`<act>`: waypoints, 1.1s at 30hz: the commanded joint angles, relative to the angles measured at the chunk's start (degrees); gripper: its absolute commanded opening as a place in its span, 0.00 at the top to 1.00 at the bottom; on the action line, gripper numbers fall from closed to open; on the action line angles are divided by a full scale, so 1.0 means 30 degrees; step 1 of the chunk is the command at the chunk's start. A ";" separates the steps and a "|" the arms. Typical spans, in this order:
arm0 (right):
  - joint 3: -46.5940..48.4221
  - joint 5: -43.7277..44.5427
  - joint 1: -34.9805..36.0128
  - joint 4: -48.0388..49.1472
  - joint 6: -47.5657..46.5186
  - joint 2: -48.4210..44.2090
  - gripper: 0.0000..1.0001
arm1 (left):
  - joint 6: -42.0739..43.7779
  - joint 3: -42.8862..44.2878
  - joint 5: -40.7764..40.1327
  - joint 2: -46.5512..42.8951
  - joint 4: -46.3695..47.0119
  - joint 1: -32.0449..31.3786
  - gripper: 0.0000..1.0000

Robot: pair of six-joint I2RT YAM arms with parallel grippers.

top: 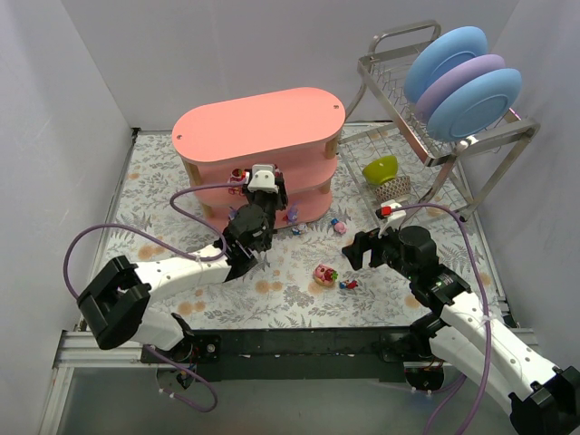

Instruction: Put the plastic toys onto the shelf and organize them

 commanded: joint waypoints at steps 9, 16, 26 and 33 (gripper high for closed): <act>-0.0027 -0.0600 0.0126 0.1079 -0.0034 -0.0449 0.05 | 0.0938 -0.0321 0.0028 0.0991 0.2811 0.0725 0.98; -0.0143 -0.0511 0.0301 0.1282 -0.0034 -0.0361 0.04 | 0.1349 -0.0556 -0.0089 0.1635 0.3926 0.1164 0.96; -0.0173 -0.0424 0.0390 0.1342 -0.0063 -0.0244 0.05 | 0.0647 -0.0439 0.0203 0.1988 0.3165 0.1896 0.93; -0.0173 -0.0394 0.0419 0.1371 -0.0063 -0.0186 0.05 | -0.0116 -0.0293 0.0555 0.1900 0.2080 0.2044 0.83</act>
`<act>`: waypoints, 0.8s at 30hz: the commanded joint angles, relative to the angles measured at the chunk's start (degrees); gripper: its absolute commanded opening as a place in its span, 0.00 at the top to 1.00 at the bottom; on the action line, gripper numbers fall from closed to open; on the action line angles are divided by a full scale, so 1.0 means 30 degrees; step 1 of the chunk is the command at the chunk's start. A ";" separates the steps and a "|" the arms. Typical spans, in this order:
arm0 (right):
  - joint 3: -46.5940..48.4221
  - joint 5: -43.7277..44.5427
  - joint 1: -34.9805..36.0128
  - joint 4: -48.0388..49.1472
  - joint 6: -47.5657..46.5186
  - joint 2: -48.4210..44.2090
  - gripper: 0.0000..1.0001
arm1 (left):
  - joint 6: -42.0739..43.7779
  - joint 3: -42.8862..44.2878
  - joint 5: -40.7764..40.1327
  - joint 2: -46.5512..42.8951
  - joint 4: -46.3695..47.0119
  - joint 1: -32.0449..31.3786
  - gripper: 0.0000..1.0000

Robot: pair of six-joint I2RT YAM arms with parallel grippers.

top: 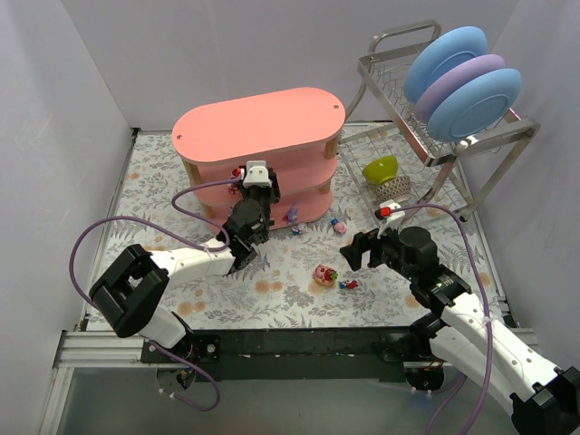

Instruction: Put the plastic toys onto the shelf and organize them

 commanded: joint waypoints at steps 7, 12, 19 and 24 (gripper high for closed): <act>-0.0195 0.0101 0.0120 0.1072 -0.0041 -0.0025 0.04 | -0.0364 0.0115 0.0527 -0.0344 -0.0894 0.0149 0.69; -0.0195 0.0131 0.0149 0.1073 -0.0042 0.0004 0.05 | -0.0188 0.0203 0.0616 -0.0315 -0.0982 0.0149 0.60; -0.0224 0.0131 0.0149 0.1132 -0.0070 -0.0025 0.05 | -0.0129 -0.0002 0.0587 -0.0432 -0.0806 0.0149 0.50; -0.0254 0.0160 0.0179 0.1132 -0.0071 -0.0025 0.04 | -0.0276 -0.0061 0.0733 -0.0637 -0.0806 0.0149 0.46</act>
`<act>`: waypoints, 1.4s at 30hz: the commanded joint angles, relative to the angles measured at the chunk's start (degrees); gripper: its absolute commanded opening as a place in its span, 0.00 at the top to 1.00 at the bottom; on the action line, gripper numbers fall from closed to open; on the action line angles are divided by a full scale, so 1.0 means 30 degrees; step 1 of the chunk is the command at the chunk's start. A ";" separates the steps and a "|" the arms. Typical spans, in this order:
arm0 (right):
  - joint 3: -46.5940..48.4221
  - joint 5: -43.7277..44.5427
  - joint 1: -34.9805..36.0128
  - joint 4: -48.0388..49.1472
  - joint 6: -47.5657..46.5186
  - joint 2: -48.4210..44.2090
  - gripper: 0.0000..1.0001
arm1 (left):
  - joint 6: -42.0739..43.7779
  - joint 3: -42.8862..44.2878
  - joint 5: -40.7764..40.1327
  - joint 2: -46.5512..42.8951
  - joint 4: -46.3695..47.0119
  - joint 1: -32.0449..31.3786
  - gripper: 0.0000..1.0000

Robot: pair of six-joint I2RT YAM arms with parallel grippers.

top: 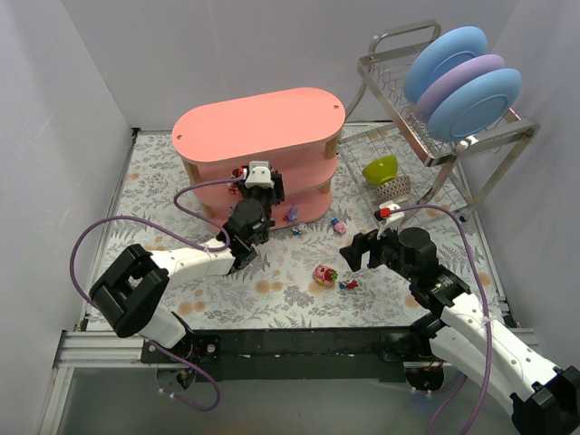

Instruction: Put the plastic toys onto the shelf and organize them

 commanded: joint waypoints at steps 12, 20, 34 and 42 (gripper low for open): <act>0.0023 0.0182 0.0091 0.0927 -0.0041 -0.0025 0.05 | -0.1482 0.0407 0.0800 -0.1954 -0.2510 0.0047 0.28; 0.0170 0.0358 0.0091 0.0722 -0.0129 -0.0054 0.05 | -0.3008 0.1402 0.1212 -0.3273 -0.5530 -0.0537 0.14; 0.0463 0.1436 0.0091 0.0342 -0.0100 0.0033 0.04 | -0.7807 0.4067 -0.0430 -0.5617 -1.6336 -0.5601 0.04; 0.1048 0.2759 0.0091 -0.0887 0.0046 0.0151 0.04 | -1.1709 0.5213 0.2407 -0.4449 -2.2815 -0.7568 0.02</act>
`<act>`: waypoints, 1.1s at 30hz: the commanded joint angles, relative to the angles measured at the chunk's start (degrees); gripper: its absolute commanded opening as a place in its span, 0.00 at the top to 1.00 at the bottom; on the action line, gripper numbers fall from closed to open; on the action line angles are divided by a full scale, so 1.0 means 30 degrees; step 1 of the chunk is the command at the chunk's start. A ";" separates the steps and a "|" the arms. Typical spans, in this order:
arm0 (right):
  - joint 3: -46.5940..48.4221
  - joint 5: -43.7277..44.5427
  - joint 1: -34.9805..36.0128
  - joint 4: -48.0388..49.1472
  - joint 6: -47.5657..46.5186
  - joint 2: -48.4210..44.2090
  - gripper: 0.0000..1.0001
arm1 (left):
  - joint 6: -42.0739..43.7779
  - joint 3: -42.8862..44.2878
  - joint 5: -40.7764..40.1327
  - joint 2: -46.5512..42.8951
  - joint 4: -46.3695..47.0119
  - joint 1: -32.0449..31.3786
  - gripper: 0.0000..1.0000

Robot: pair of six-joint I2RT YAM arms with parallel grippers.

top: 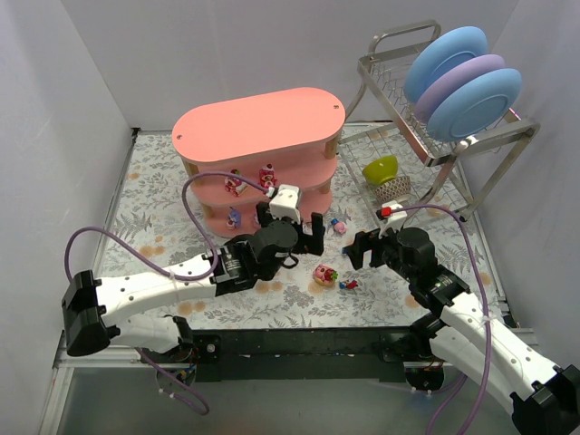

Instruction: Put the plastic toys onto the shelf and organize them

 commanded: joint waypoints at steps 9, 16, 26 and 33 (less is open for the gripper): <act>0.1306 0.2153 0.0048 -0.1572 0.0368 0.0349 0.05 | -0.5812 0.1194 0.3882 0.2433 -0.5493 -0.1300 0.03; 0.1247 0.3150 0.0077 -0.1661 0.0545 0.0905 0.04 | -1.3872 0.2972 0.2858 0.5359 -0.8329 -0.1535 0.03; 0.0808 0.3384 0.0077 -0.1309 0.0603 0.0701 0.04 | -1.5957 0.7170 0.1157 1.0870 -1.2641 -0.1653 0.05; 0.0778 0.3414 0.0048 -0.1250 0.0632 0.0642 0.04 | -1.5694 0.7757 0.1360 1.2424 -1.2788 -0.1653 0.06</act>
